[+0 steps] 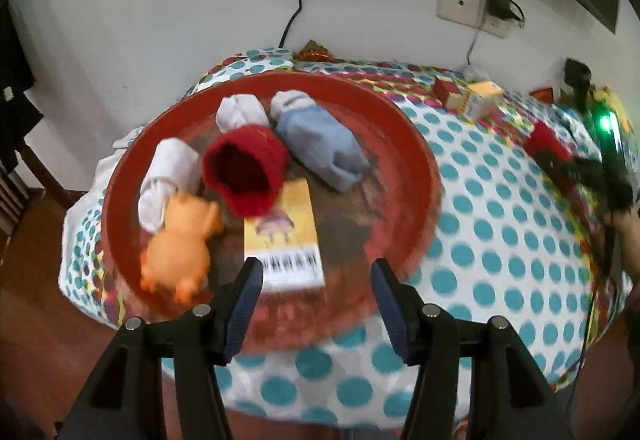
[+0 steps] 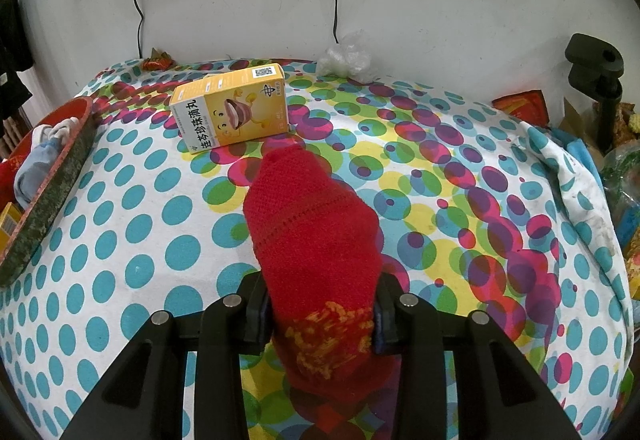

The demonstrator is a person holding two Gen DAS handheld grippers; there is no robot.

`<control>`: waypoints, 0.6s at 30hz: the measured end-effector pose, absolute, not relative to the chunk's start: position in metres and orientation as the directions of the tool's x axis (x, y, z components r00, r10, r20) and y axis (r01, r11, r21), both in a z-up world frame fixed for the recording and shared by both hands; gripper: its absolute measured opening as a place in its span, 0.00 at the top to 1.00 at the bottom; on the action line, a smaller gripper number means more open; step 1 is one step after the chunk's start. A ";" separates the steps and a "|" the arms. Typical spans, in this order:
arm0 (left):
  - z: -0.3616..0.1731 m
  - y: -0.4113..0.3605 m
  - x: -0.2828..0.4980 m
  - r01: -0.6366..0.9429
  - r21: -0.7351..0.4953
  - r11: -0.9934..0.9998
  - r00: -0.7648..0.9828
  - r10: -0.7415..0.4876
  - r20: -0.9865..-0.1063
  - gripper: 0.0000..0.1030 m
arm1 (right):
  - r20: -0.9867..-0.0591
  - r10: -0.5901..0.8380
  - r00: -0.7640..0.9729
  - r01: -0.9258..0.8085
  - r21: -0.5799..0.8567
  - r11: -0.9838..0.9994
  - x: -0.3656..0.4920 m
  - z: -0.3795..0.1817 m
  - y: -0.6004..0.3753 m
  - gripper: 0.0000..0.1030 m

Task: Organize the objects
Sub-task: 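Lower the red sock onto the tray and open the left gripper, then carry the red sock onto the tray and open the right gripper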

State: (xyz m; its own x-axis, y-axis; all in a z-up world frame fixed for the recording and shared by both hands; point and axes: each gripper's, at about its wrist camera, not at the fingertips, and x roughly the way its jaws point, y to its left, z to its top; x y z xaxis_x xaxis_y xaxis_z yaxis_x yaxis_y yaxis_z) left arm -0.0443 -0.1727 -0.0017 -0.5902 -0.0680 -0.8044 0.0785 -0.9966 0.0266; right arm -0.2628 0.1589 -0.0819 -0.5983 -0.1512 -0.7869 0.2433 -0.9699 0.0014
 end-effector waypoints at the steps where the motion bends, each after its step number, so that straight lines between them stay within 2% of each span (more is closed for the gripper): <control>1: -0.003 -0.170 -0.038 0.075 0.028 -0.997 -0.593 -0.067 -0.803 0.44 | -0.787 -0.149 -0.599 0.243 -0.002 -0.970 -0.263 -0.082 0.159 0.66; 5: -0.013 -0.165 -0.018 0.081 0.014 -0.997 -0.601 -0.060 -0.797 0.44 | -0.786 -0.144 -0.602 0.247 -0.012 -0.969 -0.263 -0.081 0.159 0.67; 10: -0.017 -0.163 -0.007 0.079 0.074 -0.994 -0.600 -0.106 -0.793 0.44 | -0.786 -0.140 -0.602 0.246 -0.016 -0.969 -0.263 -0.081 0.158 0.68; 14: -0.003 -0.170 0.000 0.074 0.011 -0.997 -0.634 -0.056 -0.772 0.44 | -0.782 -0.113 -0.612 0.245 -0.052 -0.968 -0.261 -0.080 0.158 0.68; 18: 0.004 -0.180 0.004 0.106 0.012 -0.994 -0.647 -0.078 -0.758 0.44 | -0.779 -0.072 -0.623 0.227 -0.092 -0.969 -0.252 -0.076 0.153 0.68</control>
State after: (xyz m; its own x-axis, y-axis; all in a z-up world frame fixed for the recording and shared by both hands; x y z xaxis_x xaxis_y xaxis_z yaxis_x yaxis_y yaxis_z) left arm 0.0039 -0.1800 0.0042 -0.6474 -0.0778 -0.7582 0.1055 -0.9943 0.0119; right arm -0.2518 0.1529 -0.0764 -0.6233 -0.0717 -0.7787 0.2271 -0.9695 -0.0925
